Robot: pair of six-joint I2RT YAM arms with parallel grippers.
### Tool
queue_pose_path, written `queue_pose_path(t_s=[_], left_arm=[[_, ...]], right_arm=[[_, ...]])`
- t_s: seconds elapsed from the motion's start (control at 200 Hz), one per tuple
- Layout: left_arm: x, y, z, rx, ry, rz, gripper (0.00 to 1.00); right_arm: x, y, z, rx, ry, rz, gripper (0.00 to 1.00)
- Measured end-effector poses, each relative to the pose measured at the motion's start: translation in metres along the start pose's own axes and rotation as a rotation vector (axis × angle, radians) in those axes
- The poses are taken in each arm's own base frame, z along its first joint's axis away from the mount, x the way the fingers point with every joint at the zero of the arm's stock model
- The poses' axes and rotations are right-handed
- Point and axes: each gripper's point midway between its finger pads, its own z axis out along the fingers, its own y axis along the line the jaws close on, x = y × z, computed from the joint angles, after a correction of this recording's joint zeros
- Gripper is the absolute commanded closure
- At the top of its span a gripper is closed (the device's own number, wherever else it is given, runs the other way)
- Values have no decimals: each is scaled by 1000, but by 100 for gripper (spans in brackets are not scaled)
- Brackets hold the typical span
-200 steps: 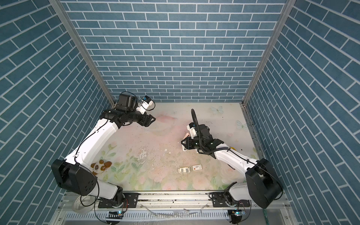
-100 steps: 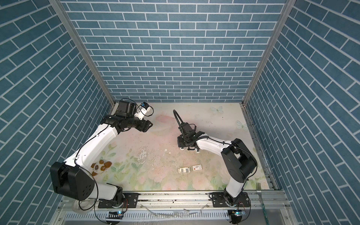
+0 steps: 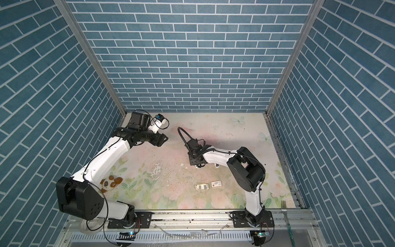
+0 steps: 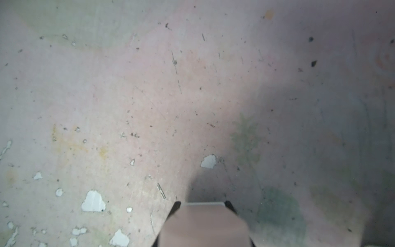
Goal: Load the staples into the stapler
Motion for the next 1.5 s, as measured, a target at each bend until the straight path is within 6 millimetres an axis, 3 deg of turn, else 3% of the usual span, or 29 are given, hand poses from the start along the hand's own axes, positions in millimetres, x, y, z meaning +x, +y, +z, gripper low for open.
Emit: queue_pose_path(t_s=[0.875, 1.235, 1.5], left_arm=[[6, -2, 3, 13, 13, -1, 19], [6, 4, -10, -44, -2, 29, 17], [7, 3, -10, -42, -2, 57, 18]], right_arm=[[7, -4, 1, 41, 19, 6, 53], [10, -3, -47, 6, -47, -1, 53], [42, 9, -88, -11, -56, 8, 60]])
